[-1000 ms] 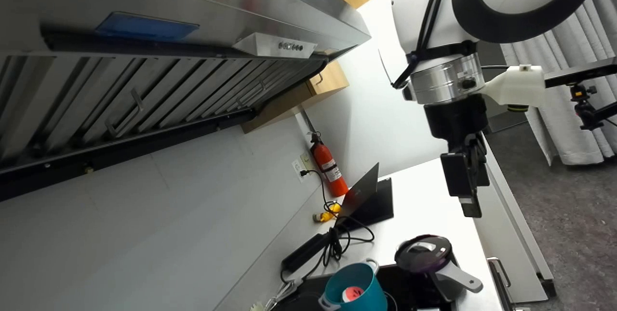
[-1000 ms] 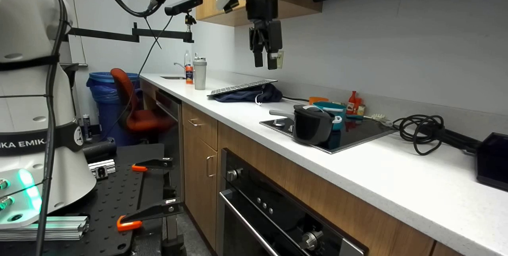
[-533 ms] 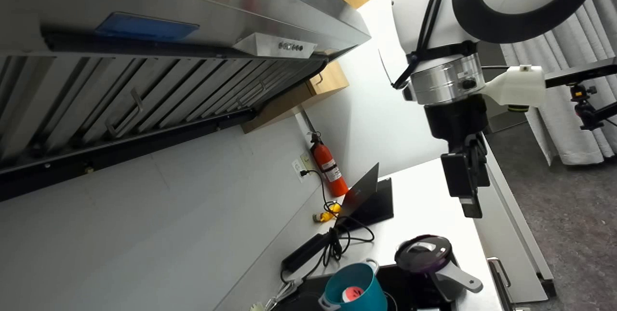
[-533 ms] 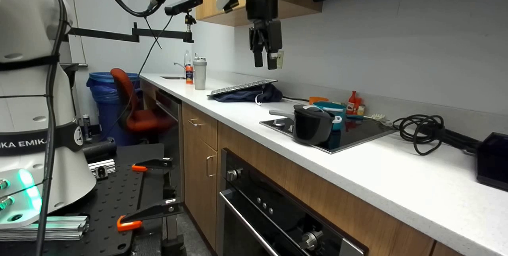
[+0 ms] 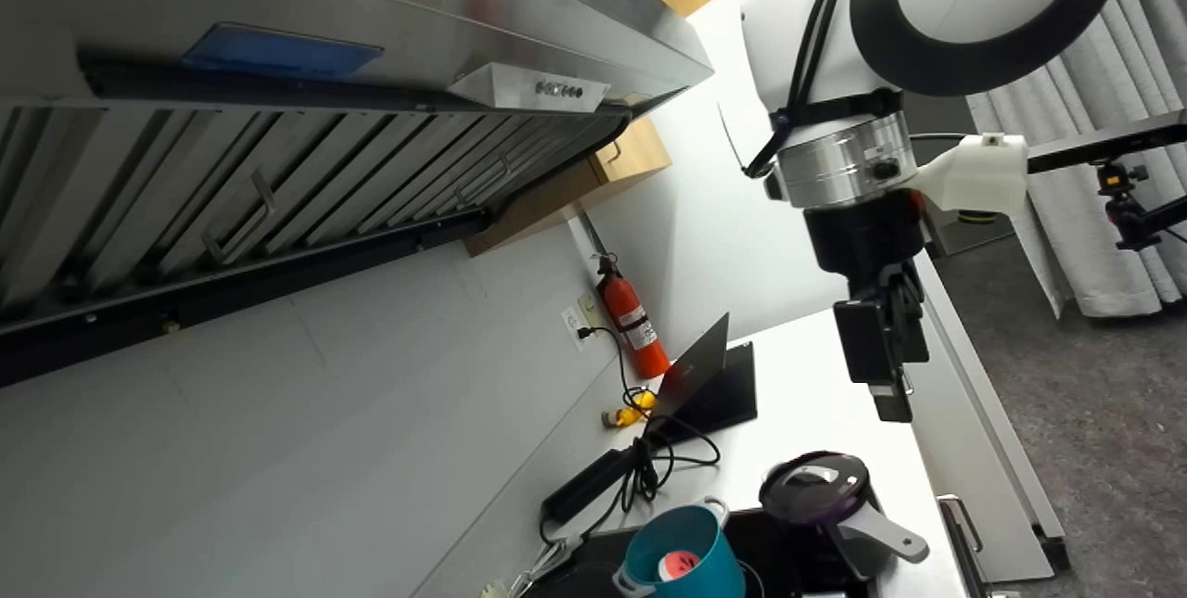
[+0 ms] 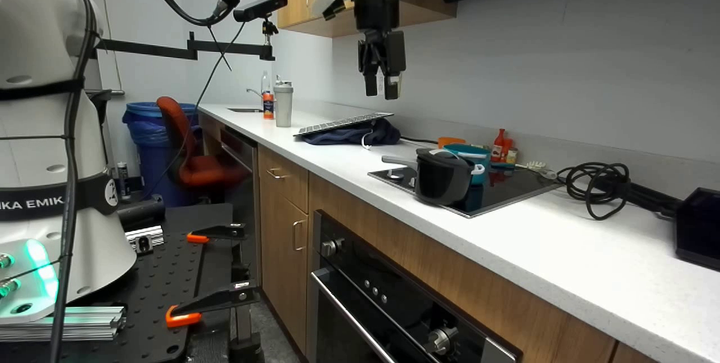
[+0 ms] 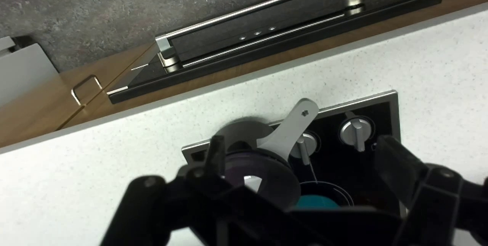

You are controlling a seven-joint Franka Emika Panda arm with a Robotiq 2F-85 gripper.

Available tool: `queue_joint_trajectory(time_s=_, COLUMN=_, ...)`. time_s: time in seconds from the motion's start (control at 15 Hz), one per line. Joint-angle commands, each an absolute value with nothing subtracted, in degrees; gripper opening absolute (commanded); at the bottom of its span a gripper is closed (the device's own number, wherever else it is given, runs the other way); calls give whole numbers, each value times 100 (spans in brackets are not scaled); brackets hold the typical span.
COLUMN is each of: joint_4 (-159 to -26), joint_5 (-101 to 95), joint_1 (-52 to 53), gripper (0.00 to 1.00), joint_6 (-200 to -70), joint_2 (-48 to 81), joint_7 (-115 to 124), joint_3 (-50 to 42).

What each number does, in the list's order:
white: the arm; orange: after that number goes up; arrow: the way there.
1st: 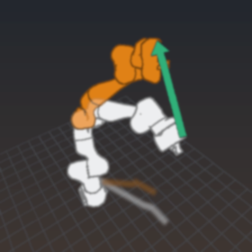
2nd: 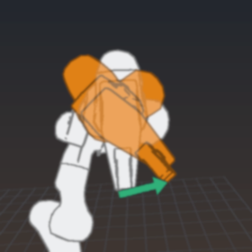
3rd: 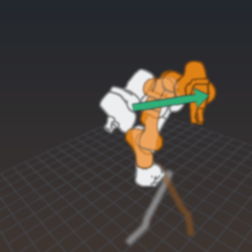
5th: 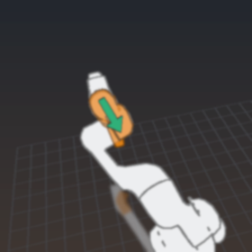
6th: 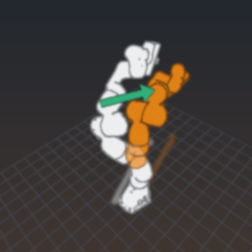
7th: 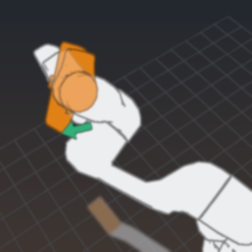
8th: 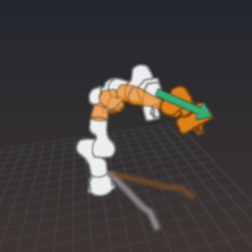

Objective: Take the lid on the black pot and put it on the blue pot, then take the purple object in the pot and put it on the counter, then take the lid on the blue pot and put it back on the black pot

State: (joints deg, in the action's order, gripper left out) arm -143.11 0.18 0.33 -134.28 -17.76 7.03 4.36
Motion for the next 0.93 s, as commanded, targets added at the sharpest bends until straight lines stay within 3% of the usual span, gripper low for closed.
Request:
queue_joint_trajectory(time_s=0.0, joint_4=-13929, joint_5=-150, joint_1=-24, gripper=100, joint_6=-13659, joint_2=-1351, joint_7=786, joint_3=395)
queue_joint_trajectory(time_s=0.87, joint_4=-13593, joint_5=-206, joint_1=-21, gripper=100, joint_6=-14458, joint_2=-364, joint_7=817, joint_3=182)
